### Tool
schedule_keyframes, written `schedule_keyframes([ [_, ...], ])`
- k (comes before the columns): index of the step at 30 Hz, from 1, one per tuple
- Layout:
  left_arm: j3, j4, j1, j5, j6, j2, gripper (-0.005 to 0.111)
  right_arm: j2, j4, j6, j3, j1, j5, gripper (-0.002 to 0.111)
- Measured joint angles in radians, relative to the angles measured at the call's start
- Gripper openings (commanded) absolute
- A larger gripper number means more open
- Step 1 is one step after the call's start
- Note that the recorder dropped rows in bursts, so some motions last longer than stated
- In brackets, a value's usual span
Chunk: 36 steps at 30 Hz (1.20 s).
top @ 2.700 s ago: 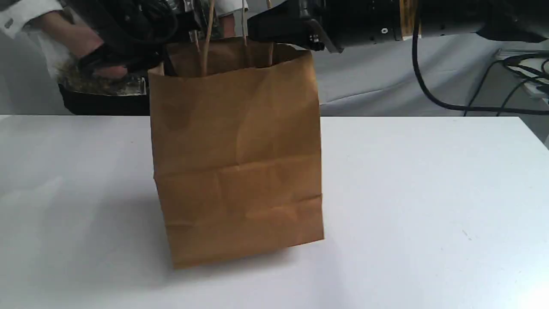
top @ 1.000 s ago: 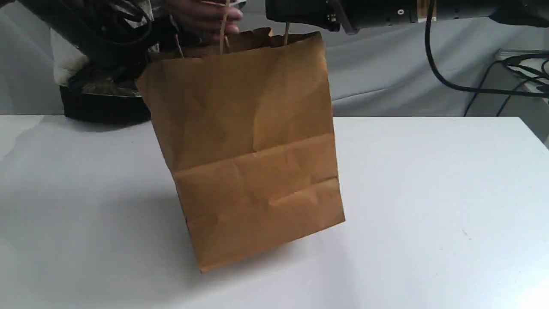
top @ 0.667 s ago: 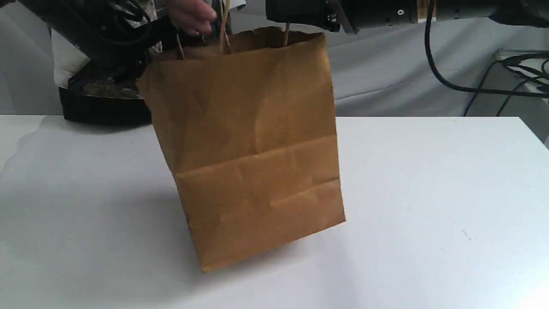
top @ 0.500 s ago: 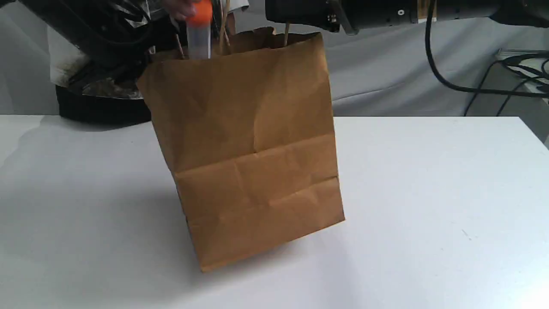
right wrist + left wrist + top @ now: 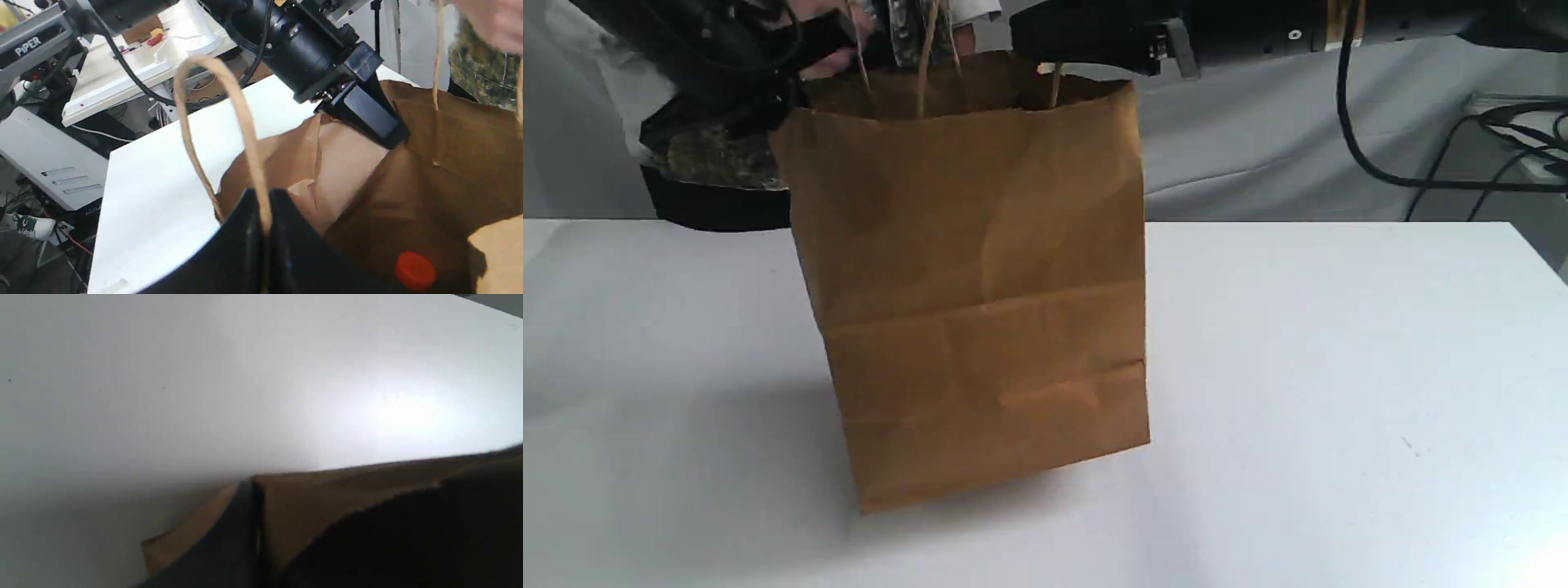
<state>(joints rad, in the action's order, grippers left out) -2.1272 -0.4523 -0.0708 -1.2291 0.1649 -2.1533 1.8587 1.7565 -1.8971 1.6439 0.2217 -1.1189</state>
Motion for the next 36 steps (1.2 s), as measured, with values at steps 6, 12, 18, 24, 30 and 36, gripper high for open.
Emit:
schedule_keyframes([
  [6, -0.004, -0.002, 0.0, 0.015, -0.035, 0.018, 0.0, -0.012, 0.0, 0.081, -0.017, 0.0, -0.028, 0.0],
  [12, -0.004, -0.016, -0.013, 0.088, -0.099, 0.04, 0.0, -0.083, 0.0, 0.242, -0.148, 0.0, 0.014, 0.0],
  [18, -0.004, 0.038, -0.056, 0.078, -0.137, 0.04, 0.0, -0.124, 0.0, 0.343, -0.259, 0.0, 0.115, 0.0],
  [24, -0.004, 0.045, -0.058, 0.069, -0.139, 0.04, 0.0, -0.128, 0.0, 0.352, -0.267, 0.0, 0.138, 0.0],
  [30, -0.004, 0.043, -0.058, 0.049, -0.139, 0.036, 0.02, -0.128, -0.009, 0.348, -0.267, 0.007, 0.143, 0.03],
  [36, -0.004, -0.014, -0.058, 0.049, -0.139, 0.036, 0.058, -0.128, -0.028, 0.348, -0.267, 0.007, 0.161, 0.067],
])
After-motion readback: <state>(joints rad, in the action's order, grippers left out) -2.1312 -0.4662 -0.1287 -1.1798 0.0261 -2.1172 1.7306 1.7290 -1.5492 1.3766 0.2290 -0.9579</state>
